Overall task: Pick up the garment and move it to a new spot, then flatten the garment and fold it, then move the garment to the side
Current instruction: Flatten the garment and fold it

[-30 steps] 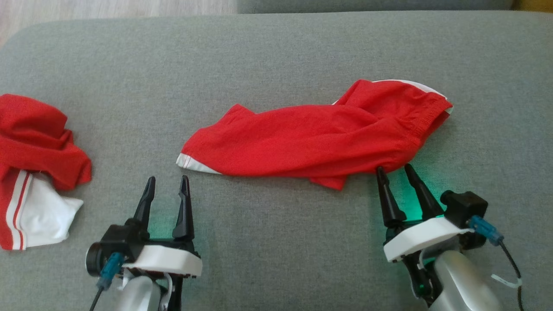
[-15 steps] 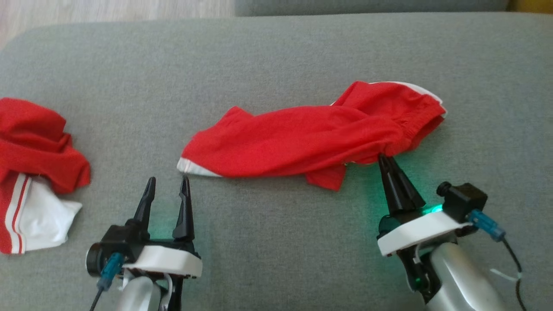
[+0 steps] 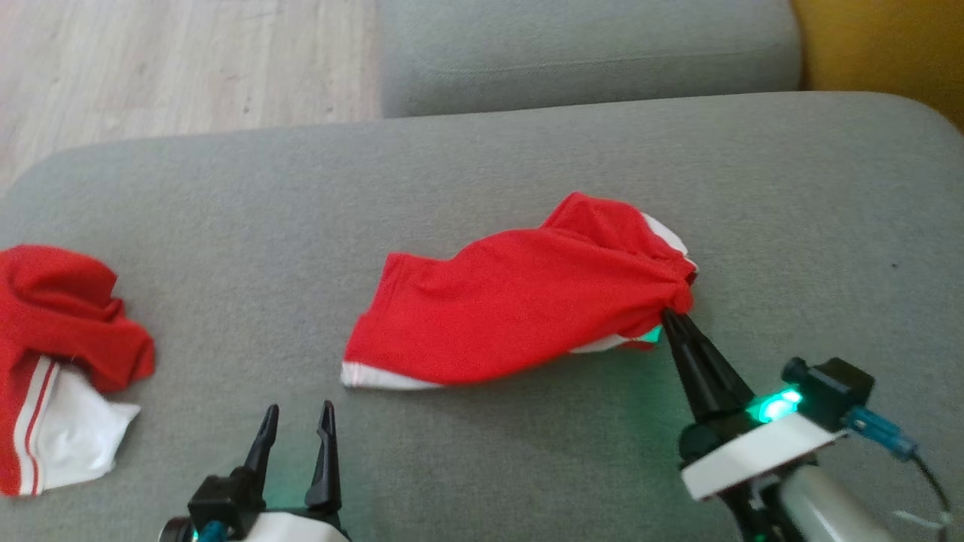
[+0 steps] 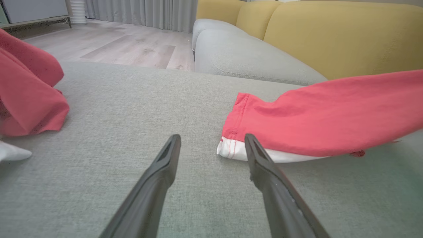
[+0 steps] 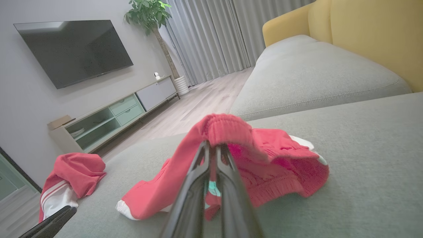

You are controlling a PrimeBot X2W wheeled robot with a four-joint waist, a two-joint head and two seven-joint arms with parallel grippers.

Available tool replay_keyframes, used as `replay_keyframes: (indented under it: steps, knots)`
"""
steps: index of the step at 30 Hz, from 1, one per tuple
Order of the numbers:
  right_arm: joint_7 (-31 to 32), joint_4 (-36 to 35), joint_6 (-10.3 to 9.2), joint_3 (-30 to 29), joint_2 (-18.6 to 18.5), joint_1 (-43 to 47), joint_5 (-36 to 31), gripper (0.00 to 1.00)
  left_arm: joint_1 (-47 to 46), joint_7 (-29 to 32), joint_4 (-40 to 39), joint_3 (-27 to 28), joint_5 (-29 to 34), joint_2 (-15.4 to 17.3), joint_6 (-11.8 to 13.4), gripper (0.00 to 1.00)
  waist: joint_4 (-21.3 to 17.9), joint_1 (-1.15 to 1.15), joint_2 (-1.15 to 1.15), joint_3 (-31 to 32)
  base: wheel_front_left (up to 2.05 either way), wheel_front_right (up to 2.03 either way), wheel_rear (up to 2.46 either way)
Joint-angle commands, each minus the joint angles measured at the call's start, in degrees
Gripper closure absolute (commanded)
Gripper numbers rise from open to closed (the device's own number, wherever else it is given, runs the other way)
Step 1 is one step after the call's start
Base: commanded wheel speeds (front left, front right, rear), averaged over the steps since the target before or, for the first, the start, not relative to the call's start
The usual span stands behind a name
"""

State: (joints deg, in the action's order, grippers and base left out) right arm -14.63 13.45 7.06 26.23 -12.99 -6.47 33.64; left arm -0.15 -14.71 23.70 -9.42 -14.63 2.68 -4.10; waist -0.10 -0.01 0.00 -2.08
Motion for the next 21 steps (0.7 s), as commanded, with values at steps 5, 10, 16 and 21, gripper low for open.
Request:
replay_keyframes:
  steps: [5, 10, 16, 21]
  knots:
    - [1.46, -4.48, 0.43, 3.43, -7.22, -0.96, 6.12, 1.0, -1.43, -0.29, -1.84, 0.55, -0.23, 0.2, -0.06, 0.0, -1.26, 0.01, 0.0, -0.41, 0.0, 0.0, 0.0]
    - [6.73, -1.46, 0.43, 3.04, -9.31, -7.09, 6.56, 1.0, -4.71, -0.29, -2.38, -2.14, -0.57, 0.2, 0.09, 0.0, 0.87, 0.01, 0.0, -4.82, 0.0, 0.0, 0.0]
    - [9.77, 8.93, 0.43, 1.87, -6.72, -16.4, 2.82, 1.0, -8.92, -0.29, -2.62, -5.02, -1.59, 0.2, 0.14, 0.0, 4.94, 0.01, 0.0, -9.23, 0.0, 0.0, 0.0]
    - [10.9, 19.94, 0.43, 0.57, -4.79, -22.9, -0.06, 0.95, -11.03, -0.29, -2.89, -6.42, -2.25, 0.2, 0.56, 0.0, 7.17, 0.01, 0.0, -11.53, 0.0, 0.0, 0.0]
